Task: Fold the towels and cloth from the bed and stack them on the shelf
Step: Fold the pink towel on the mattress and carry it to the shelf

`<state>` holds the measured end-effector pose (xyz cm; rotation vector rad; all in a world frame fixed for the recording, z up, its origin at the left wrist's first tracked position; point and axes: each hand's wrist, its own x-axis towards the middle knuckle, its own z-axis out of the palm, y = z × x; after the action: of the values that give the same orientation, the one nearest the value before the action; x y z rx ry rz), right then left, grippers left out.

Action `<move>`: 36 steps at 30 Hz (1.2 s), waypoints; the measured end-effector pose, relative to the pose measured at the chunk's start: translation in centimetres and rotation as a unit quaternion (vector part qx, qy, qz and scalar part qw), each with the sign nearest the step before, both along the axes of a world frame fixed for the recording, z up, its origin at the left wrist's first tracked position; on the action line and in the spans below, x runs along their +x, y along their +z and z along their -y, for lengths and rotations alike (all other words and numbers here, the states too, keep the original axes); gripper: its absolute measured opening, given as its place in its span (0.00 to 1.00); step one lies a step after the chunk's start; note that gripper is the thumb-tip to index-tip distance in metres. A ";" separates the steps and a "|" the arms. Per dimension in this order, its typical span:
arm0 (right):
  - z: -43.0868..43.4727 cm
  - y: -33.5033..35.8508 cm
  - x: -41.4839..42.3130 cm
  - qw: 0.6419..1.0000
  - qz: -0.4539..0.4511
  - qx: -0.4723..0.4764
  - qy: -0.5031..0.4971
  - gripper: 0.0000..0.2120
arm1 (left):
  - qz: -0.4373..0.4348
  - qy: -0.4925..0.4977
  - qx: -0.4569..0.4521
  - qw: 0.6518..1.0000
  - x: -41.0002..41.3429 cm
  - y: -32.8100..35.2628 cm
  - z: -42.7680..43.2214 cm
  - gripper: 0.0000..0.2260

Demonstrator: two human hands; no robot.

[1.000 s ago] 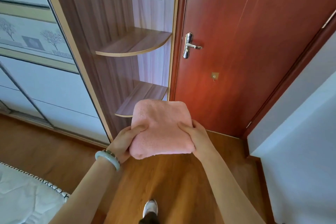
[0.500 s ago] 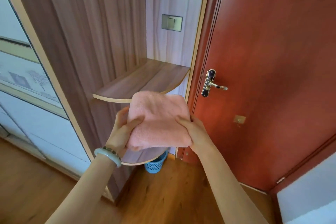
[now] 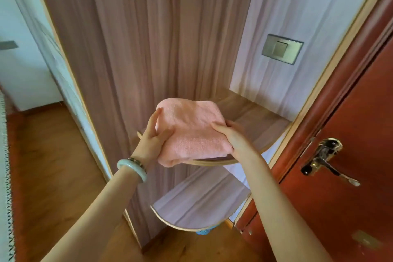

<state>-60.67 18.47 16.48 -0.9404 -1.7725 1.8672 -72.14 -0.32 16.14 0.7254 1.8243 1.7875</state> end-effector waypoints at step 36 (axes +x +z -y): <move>3.5 3.8 -8.1 0.711 -0.119 0.638 0.272 0.22 | -0.296 0.288 -0.323 0.852 -0.1 -1.5 0.5 0.26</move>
<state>-68.78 15.00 20.27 0.3801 -2.5709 0.4468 -72.21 -0.82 14.63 0.4997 3.0999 1.1103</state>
